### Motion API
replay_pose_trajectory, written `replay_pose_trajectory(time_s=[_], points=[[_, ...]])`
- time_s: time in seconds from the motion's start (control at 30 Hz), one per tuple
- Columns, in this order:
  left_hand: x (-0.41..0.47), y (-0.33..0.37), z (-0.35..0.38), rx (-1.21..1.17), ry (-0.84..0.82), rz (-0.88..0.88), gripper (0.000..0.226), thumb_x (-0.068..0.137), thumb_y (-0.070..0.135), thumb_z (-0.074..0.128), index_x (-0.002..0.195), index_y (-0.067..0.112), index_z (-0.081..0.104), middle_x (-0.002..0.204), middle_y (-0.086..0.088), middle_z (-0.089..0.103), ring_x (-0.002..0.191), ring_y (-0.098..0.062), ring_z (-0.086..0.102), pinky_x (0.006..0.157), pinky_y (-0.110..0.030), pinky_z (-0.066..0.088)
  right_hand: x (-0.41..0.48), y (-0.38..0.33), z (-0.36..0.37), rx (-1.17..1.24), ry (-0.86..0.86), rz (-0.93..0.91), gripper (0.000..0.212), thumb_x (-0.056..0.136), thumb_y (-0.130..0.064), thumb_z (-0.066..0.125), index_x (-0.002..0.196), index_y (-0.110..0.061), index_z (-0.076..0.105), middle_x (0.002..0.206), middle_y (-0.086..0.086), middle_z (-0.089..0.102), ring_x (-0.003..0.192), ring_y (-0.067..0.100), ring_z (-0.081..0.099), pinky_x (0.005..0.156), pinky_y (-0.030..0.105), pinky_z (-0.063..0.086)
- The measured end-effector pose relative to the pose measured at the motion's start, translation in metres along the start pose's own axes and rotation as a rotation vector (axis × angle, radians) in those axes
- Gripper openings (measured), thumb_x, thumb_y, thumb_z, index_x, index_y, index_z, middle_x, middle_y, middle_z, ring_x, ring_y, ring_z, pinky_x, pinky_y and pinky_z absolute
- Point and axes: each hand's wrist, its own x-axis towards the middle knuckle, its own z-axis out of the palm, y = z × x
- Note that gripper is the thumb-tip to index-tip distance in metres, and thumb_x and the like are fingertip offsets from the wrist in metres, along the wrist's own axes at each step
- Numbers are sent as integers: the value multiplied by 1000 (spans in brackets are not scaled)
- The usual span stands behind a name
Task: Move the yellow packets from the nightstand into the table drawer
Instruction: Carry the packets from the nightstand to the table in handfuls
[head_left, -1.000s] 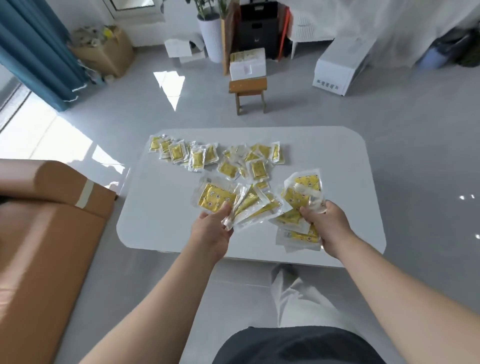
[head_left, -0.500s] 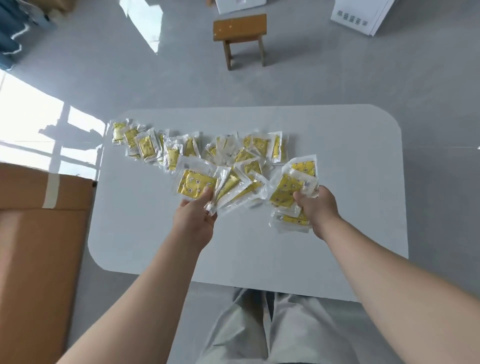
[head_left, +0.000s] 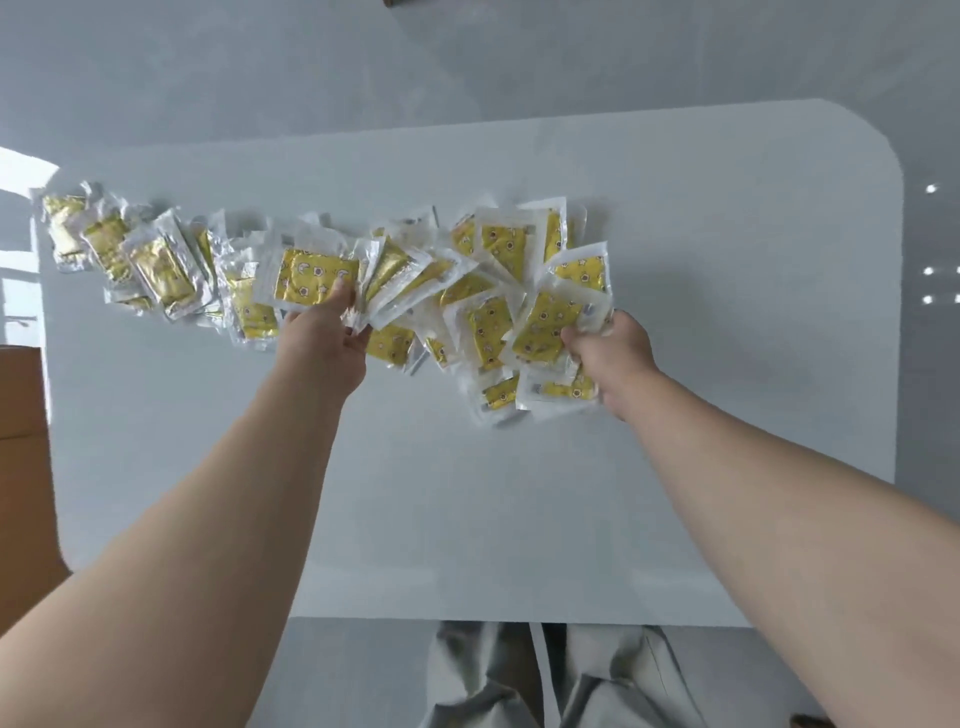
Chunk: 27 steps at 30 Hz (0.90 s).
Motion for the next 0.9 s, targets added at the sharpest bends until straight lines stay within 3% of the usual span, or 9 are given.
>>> replay_pose_trajectory(time_s=[0.1,0.23,0.3,0.4,0.47,0.57,0.63,0.77,0.9], points=[[33,6,6,-29,31,44,52,85,17,80,131,11,57,109,-4,64,92,-14,67,60,-22,58,13,13,16,-57,-7,1,29,85,-21,77,107,-22,58,106,0,68,94,20,68,89,38,57],[62,6,9,9,84,11,31,86,18,80,111,11,64,105,-4,65,93,-16,67,64,-26,60,20,28,27,-78,80,53,33,82,-23,78,108,-18,60,105,1,69,95,23,69,92,45,57],[73,-2,8,250,118,63,42,95,18,67,135,13,56,101,-3,63,99,-19,63,75,-31,59,21,29,29,-112,119,65,35,82,-25,78,111,-16,60,105,2,69,95,25,69,92,44,57],[86,-11,6,610,196,277,65,99,17,51,157,30,26,127,-10,61,125,-34,51,100,-45,49,20,25,32,-180,158,75,42,85,-28,76,120,-15,58,112,2,68,100,25,67,93,40,55],[85,-11,8,672,212,267,73,98,19,53,160,31,16,128,-9,62,122,-36,53,98,-44,50,20,25,34,-190,178,86,41,85,-28,76,120,-15,58,113,2,68,101,25,67,93,40,55],[95,-13,13,793,269,222,84,93,20,61,160,26,11,107,-4,66,104,-33,63,91,-42,53,17,28,33,-213,215,122,46,85,-30,76,124,-16,57,120,3,67,107,27,66,92,38,55],[107,-15,10,792,224,177,89,89,16,66,159,28,12,113,-2,64,101,-30,65,87,-42,57,15,29,32,-252,229,163,54,86,-33,75,132,-16,51,129,7,60,111,30,63,85,34,52],[92,-7,15,479,108,5,52,89,34,66,138,23,52,130,-5,64,73,-16,61,57,-25,51,9,23,33,-412,252,221,68,89,-39,73,141,-12,38,143,15,42,127,37,51,92,43,47],[62,-5,11,463,153,-144,46,95,46,61,134,24,53,108,4,63,76,-10,65,56,-30,43,-1,12,28,-477,254,277,71,88,-44,71,141,-10,38,145,15,40,134,35,42,98,44,44]])
